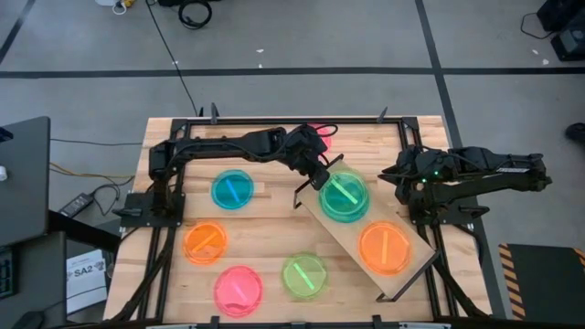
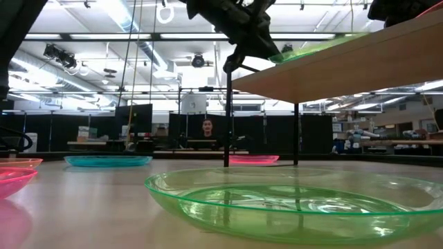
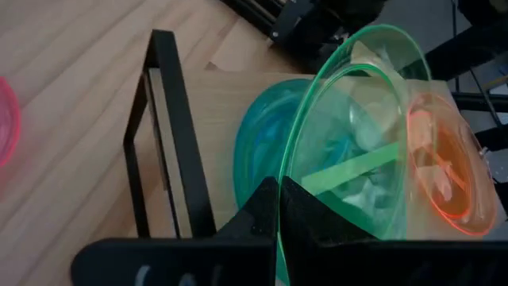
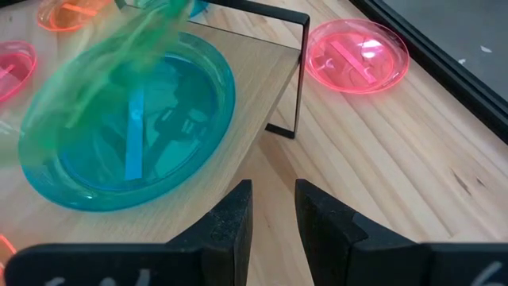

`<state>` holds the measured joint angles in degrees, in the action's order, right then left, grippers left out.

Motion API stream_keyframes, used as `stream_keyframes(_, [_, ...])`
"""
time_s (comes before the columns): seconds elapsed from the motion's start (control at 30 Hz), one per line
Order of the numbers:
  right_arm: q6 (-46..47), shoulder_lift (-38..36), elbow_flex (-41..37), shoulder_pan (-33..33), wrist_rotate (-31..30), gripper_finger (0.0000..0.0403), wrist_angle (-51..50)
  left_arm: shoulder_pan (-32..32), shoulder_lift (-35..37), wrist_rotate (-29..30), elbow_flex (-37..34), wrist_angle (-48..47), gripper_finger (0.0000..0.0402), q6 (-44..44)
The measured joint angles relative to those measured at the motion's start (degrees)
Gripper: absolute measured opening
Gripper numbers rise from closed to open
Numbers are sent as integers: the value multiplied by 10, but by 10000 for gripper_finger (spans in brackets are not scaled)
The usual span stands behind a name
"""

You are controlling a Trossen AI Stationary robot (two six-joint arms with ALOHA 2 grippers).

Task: Place and stack plates onto a shelf
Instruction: Stack the top green plate on top of the blue plate on the shelf, then stack the bottom pink plate on top of the orange plate on the shelf

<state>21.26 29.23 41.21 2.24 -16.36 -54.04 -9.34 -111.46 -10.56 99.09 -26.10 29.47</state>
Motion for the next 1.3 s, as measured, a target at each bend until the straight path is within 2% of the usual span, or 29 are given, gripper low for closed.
stream_keyframes(0.67, [0, 0, 0, 0, 0, 104, 0, 2, 0, 22, -1, 2, 11, -2])
stream_keyframes(1.3, [0, 0, 0, 0, 0, 104, 0, 2, 0, 30, -2, 2, 88, -2])
